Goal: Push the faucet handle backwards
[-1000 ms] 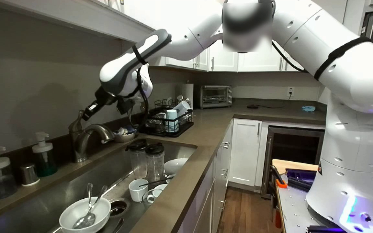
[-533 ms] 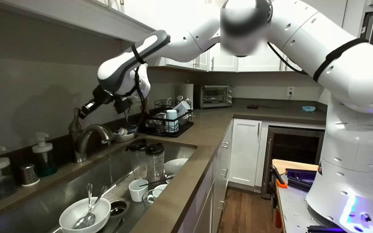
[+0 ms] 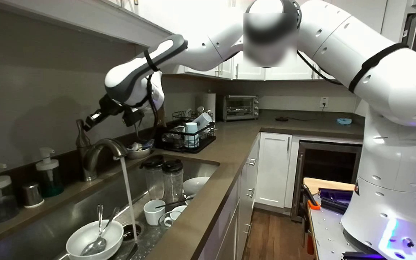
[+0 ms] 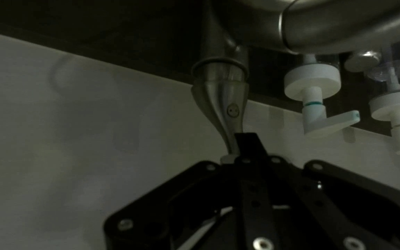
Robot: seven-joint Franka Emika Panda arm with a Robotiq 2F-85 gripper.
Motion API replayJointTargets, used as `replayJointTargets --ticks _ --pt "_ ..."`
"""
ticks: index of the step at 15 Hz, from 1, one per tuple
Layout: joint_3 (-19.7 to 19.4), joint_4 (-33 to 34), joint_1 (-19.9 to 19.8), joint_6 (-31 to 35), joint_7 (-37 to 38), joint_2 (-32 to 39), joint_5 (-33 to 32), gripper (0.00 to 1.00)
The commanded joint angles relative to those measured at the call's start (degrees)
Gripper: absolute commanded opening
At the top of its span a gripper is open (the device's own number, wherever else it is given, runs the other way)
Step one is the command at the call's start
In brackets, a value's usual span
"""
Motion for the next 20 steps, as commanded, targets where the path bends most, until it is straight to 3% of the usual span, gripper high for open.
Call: replayJointTargets --ticks 1,11,20 --pt "2.1 4.9 0.6 0.2 -1.4 2.3 -0.6 0.0" --pt "3.1 5.0 -0.2 1.1 -1.3 2.3 -0.1 0.0" --pt "4.1 -4.4 -3.6 3.3 -0.8 -2.6 0.5 0.0"
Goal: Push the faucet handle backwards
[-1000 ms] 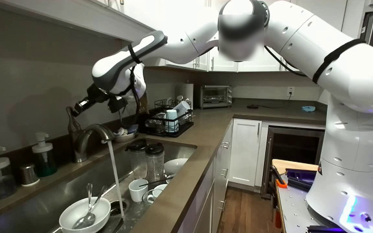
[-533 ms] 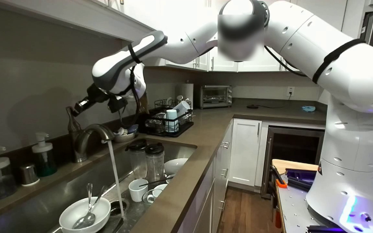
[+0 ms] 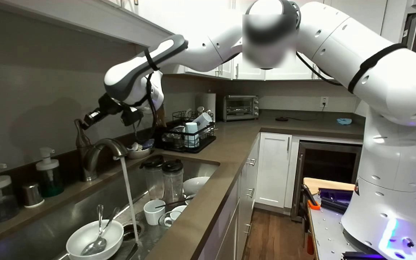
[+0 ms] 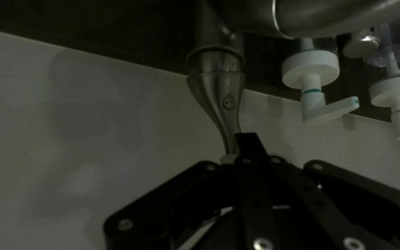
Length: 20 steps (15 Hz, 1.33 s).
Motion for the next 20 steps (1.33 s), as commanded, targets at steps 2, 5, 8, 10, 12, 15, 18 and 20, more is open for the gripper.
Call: replayJointTargets --ticks 2,5,8,10,12,15,18,20 --pt "1.2 -7.2 -2.7 3.5 -0.7 -4.8 0.6 0.0" --pt "0.5 -12.2 -3.8 3.6 0.1 -8.3 0.9 0.0" --pt "1.1 -18.1 -5.7 3.4 0.1 -12.1 1.2 0.0" --pt "1.1 -22.1 -6.8 2.9 0.3 -15.1 1.3 0.0" --pt "0.7 -26.2 -7.3 2.6 0.8 -18.3 1.5 0.0" --pt "0.4 -31.5 -8.2 1.9 1.4 -22.9 1.6 0.0" --pt "-1.2 -36.8 -7.9 0.2 3.0 -28.0 1.5 0.0" --pt "-2.1 -39.8 -7.6 -2.0 3.9 -31.3 1.3 0.0"
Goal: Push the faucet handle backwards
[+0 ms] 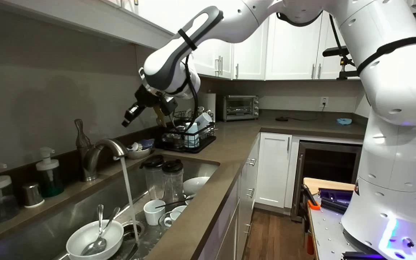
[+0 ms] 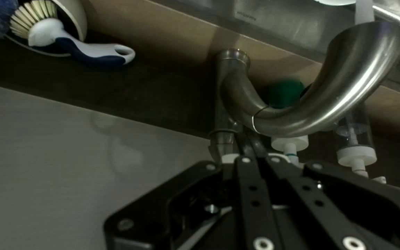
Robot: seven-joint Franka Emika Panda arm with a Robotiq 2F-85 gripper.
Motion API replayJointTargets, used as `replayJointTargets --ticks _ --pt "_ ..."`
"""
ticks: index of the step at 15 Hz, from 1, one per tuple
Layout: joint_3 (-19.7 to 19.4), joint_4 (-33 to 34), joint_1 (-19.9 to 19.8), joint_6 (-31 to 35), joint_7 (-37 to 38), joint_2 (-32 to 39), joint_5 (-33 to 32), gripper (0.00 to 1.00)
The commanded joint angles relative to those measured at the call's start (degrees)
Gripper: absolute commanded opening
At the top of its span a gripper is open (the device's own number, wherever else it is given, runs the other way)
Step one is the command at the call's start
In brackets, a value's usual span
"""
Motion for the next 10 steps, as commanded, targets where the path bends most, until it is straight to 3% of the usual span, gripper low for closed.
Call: replayJointTargets --ticks 1,9,10 --pt "-1.9 -8.0 0.3 -4.5 2.7 -8.7 0.7 0.0" --pt "-3.5 -15.7 0.5 -22.6 8.8 -22.3 -1.0 0.0" --pt "-8.7 -16.3 5.6 -25.2 9.7 -24.0 -0.7 0.0"
